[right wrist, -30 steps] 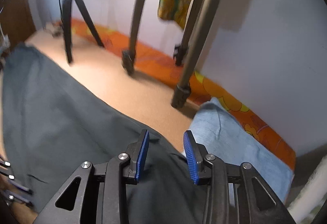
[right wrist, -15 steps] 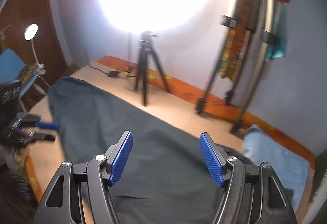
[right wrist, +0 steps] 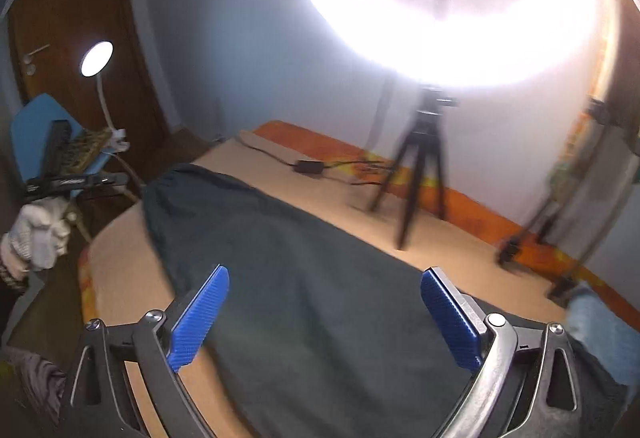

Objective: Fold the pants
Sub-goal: 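Move both grippers to the elastic cuffs of the grey pants, then close the left gripper on the cuffs while the right gripper grasps the cuffs beside it, then lift the cuffs with both grippers and carry them toward the waistband, then lower the cuffs onto the waistband and open both grippers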

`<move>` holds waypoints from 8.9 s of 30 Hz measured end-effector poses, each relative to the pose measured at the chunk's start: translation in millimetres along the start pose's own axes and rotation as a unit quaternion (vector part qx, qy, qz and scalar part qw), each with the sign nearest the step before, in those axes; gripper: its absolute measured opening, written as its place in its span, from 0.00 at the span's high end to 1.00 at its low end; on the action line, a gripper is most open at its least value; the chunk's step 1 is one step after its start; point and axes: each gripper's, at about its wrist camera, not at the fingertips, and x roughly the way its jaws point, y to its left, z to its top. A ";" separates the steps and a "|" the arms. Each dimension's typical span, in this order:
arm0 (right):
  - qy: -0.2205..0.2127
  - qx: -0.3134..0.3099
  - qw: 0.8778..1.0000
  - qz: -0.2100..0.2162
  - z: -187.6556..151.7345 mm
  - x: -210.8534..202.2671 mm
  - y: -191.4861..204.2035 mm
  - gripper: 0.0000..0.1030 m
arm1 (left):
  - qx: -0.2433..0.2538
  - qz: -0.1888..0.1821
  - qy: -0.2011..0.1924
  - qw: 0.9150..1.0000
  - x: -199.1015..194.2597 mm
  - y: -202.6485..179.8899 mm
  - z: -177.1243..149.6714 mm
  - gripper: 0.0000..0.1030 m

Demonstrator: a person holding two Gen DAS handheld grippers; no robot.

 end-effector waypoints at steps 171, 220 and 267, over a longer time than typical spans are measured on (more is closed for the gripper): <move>0.053 0.274 0.957 0.075 -45.8 29.1 -110.9 0.88 | 0.290 -0.197 0.014 0.937 79.6 -403.3 -216.7 0.88; 0.049 0.324 0.944 -0.029 -143.7 -117.4 -329.9 0.88 | 0.355 -0.282 0.103 0.886 149.8 -611.0 -298.0 0.86; 0.110 0.217 0.941 -0.234 -137.5 -147.9 -273.4 0.52 | 0.164 -0.113 0.124 0.972 118.2 -263.7 -175.1 0.66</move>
